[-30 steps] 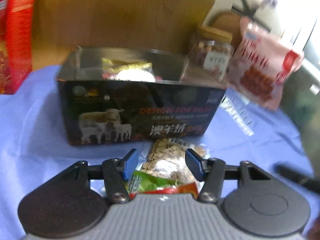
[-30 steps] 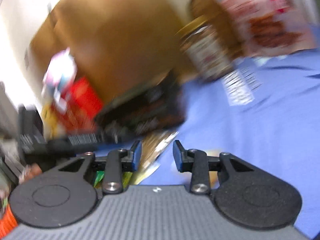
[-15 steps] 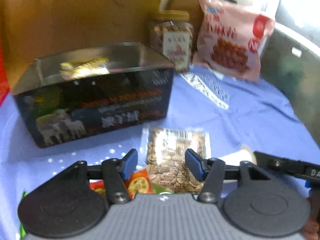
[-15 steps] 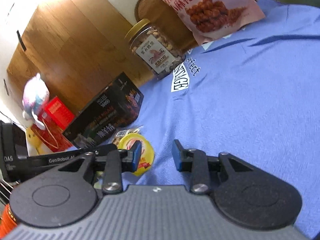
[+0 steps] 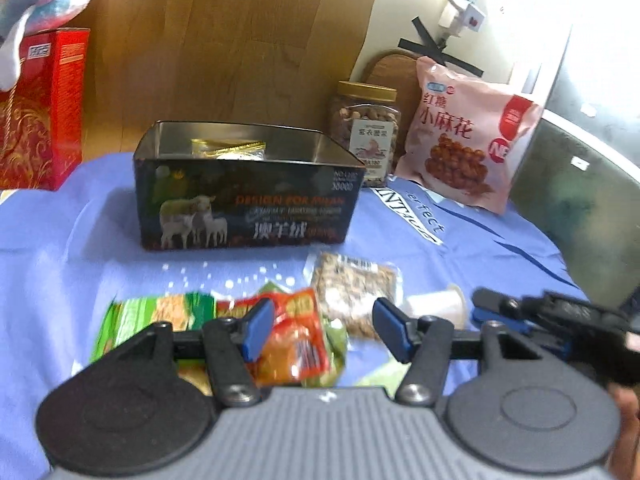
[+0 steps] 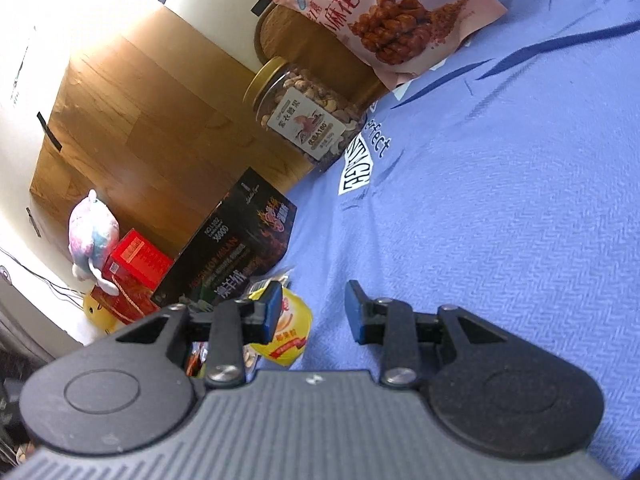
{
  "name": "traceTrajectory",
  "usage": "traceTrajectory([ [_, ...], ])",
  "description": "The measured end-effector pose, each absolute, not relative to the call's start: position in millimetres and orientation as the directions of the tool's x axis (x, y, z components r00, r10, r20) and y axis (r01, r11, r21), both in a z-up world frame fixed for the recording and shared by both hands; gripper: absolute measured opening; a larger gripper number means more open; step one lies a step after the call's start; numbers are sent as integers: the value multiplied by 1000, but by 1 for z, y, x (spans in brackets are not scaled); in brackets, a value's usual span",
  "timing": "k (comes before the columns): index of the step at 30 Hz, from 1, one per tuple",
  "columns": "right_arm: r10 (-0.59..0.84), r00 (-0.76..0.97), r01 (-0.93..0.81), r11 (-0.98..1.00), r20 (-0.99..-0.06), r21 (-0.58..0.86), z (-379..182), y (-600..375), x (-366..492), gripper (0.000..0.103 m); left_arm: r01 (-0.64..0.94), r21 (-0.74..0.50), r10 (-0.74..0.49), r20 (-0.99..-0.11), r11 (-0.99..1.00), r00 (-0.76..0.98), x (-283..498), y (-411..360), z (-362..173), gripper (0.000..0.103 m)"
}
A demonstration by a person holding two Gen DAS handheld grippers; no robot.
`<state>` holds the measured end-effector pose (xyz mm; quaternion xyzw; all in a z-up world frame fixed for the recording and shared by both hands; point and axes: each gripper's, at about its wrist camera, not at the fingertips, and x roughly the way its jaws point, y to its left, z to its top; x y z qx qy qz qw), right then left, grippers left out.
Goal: Organize snacks
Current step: 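Move the left tool toward the yellow jelly cup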
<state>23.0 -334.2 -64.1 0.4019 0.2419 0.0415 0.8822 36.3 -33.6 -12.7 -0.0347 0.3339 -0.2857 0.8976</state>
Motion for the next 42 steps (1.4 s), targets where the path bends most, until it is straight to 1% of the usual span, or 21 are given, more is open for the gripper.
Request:
traceTrajectory([
  [7,261,869,107,731,-420,674,-60,-324,25,39,488,-306,-569,-563,817,599,18,-20,-15,56],
  [8,261,869,104,735,-421,670,-60,-323,25,39,487,-313,-572,-565,815,595,17,-20,-16,54],
  [11,280,877,56,748,-390,662,-56,-320,23,40,485,-335,-583,-572,808,576,16,-18,-19,52],
  [12,287,879,37,755,-380,655,-55,-318,21,42,483,-340,-585,-572,807,575,15,-17,-20,52],
  [14,299,876,8,775,-378,632,-52,-312,21,45,484,-339,-585,-571,807,575,16,-15,-20,51],
  [17,305,872,-20,804,-383,595,-49,-304,22,45,483,-339,-584,-574,807,574,15,-14,-20,51],
  [21,291,864,-20,835,-411,550,-48,-296,25,45,489,-347,-593,-581,800,558,16,-18,-22,51],
  [27,280,859,-35,867,-429,496,-47,-288,28,45,508,-341,-601,-590,791,540,16,-31,-24,51],
  [42,289,853,-55,878,-435,476,-47,-286,30,45,534,-340,-618,-592,774,518,20,-49,-23,51],
])
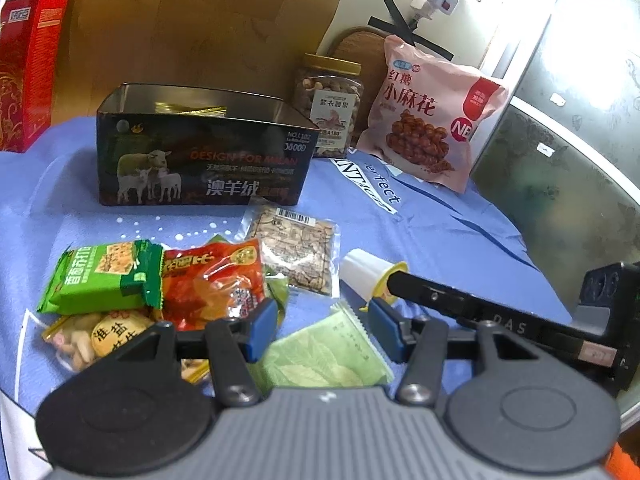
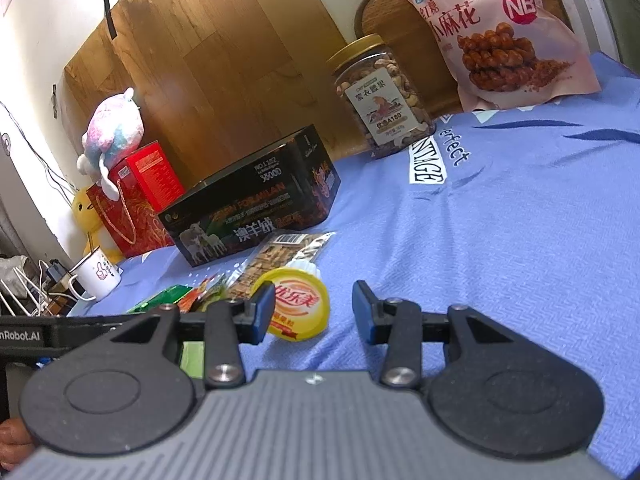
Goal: Organize snacks
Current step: 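Move the left tool toward the yellow jelly cup, then close the left tool on the yellow jelly cup and lift it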
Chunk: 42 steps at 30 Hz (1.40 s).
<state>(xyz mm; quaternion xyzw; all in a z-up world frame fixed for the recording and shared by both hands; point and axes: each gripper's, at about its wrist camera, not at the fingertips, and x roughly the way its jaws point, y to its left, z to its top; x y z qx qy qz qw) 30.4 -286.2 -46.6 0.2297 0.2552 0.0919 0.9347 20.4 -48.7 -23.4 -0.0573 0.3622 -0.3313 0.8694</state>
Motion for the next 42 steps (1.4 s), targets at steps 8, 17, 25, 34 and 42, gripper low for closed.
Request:
traceTrajectory([
  [8,292,852,-57,876,-433,478,-46,-287,31,45,542,-339,-621,-598,769,507,23,-54,-25,51],
  [17,291,853,-56,877,-434,478,-46,-286,30,45,548,-365,-642,-589,753,490,25,-51,-22,51],
  [25,293,852,-58,877,-434,478,-46,-287,31,45,558,-391,-668,-571,732,478,27,-50,-15,51],
  [34,285,853,-62,886,-437,459,-44,-284,31,46,578,-425,-702,-568,697,429,33,-64,-11,51],
  [42,252,890,-50,882,-380,469,-42,-290,19,51,554,-442,-700,-556,705,448,37,-56,-3,47],
])
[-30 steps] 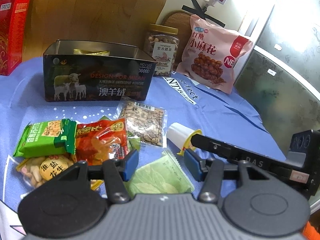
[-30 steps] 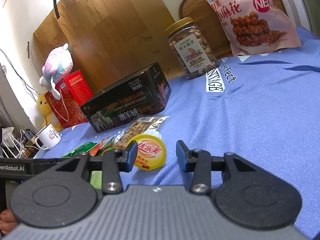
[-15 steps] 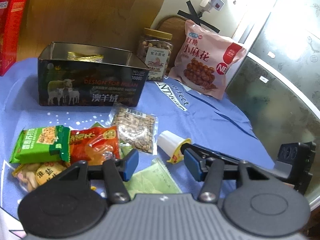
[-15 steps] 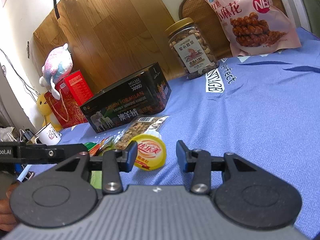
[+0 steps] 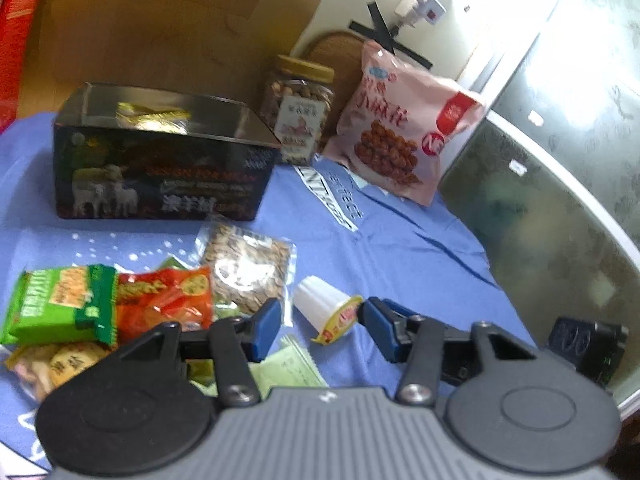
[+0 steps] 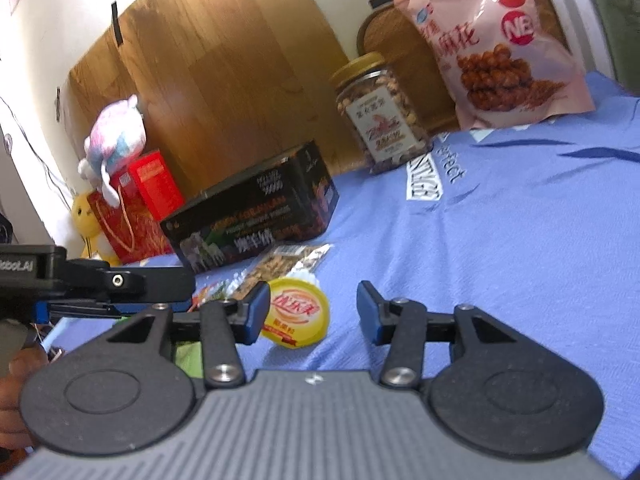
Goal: Organize snacks
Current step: 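Close the left tool on the yellow jelly cup and lift it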
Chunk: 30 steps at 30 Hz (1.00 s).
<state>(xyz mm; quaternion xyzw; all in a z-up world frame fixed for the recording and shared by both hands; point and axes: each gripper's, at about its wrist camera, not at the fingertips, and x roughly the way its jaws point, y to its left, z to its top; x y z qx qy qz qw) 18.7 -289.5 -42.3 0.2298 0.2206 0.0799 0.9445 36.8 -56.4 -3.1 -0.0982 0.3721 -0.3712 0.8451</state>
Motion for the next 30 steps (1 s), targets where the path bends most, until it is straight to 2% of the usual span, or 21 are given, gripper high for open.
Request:
traceTrajectory([
  [7,280,877,-65,875,-391,481,-43,-289,22,51,531,-444,-685,-566,722,459,46,-39,1,47],
  [11,273,874,-69,888,-401,454,-42,-284,22,63,563,-442,-703,-571,698,424,51,-55,-2,47],
  [21,242,831,-90,947,-501,307,-43,-257,36,64,628,-407,-703,-627,664,336,63,-107,-25,47],
  [22,242,826,-92,949,-509,301,-43,-256,37,63,633,-394,-693,-641,666,330,63,-112,-29,44],
  [23,242,822,-94,951,-516,295,-43,-255,38,63,638,-382,-683,-655,668,324,64,-117,-33,32],
  [24,237,821,-94,954,-519,286,-43,-254,39,53,639,-363,-668,-667,678,329,63,-119,-37,27],
  [25,221,822,-81,958,-525,277,-43,-253,39,48,641,-355,-665,-666,681,338,63,-118,-38,27],
  [30,218,868,-95,955,-447,282,-31,-248,30,48,649,-377,-703,-614,660,359,60,-99,-17,25],
])
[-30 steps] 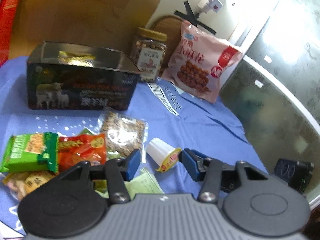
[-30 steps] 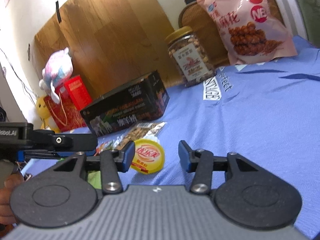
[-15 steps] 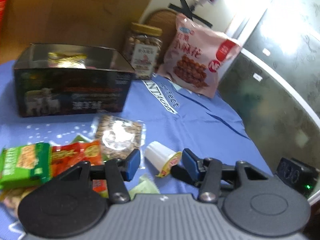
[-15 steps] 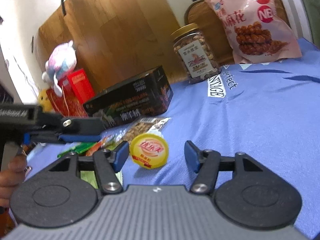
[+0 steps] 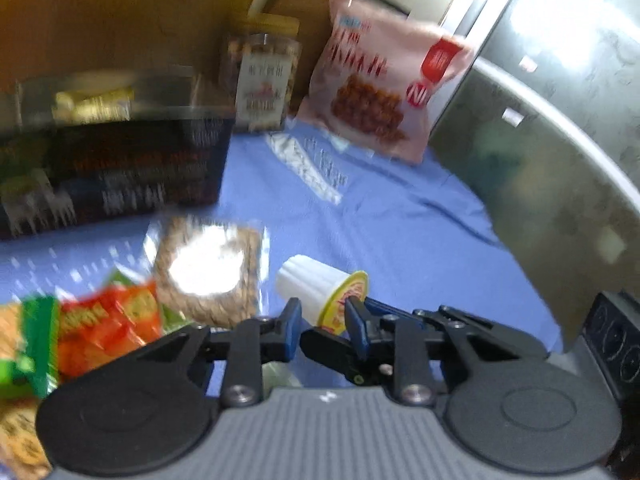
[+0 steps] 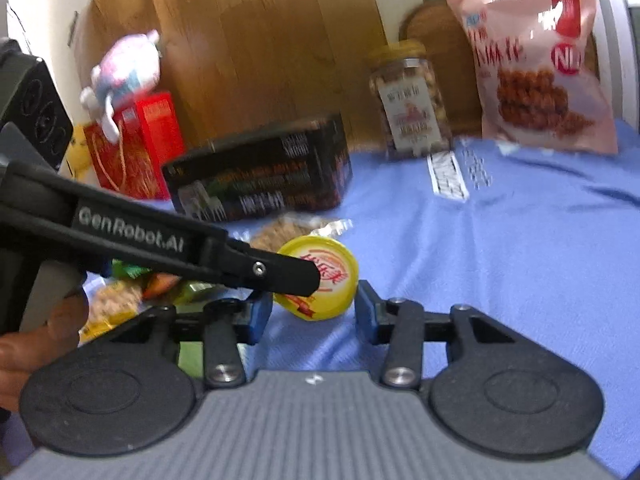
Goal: Organize snacks
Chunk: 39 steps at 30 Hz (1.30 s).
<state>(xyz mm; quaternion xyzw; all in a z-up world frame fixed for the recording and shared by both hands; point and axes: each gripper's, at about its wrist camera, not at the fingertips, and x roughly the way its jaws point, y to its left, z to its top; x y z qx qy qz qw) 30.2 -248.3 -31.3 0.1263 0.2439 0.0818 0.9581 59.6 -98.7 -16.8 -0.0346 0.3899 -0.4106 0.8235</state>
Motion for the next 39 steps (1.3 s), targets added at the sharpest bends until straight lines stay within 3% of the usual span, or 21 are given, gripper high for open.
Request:
traceTrajectory([
  [8,260,907,-204,959,-331,195,19,-217,113,48,584,-341,-669,-495,737,555,114,-60,40,25],
  [11,262,901,-209,961,-347,183,22,-210,160,48,541,-351,-641,-499,764,583,154,-58,43,25],
  [15,189,889,-144,980,-417,138,16,-206,185,50,496,-353,-604,-554,793,572,189,-64,29,32],
  [22,292,870,-144,921,-397,363,-1,-242,94,50,508,-415,-654,-431,755,621,137,3,40,37],
  [33,358,814,-52,829,-458,556,-37,-254,29,50,434,-416,-599,-490,799,633,69,60,3,41],
  [39,367,808,-73,838,-461,540,-35,-248,13,50,472,-451,-652,-500,758,570,38,55,-6,41],
])
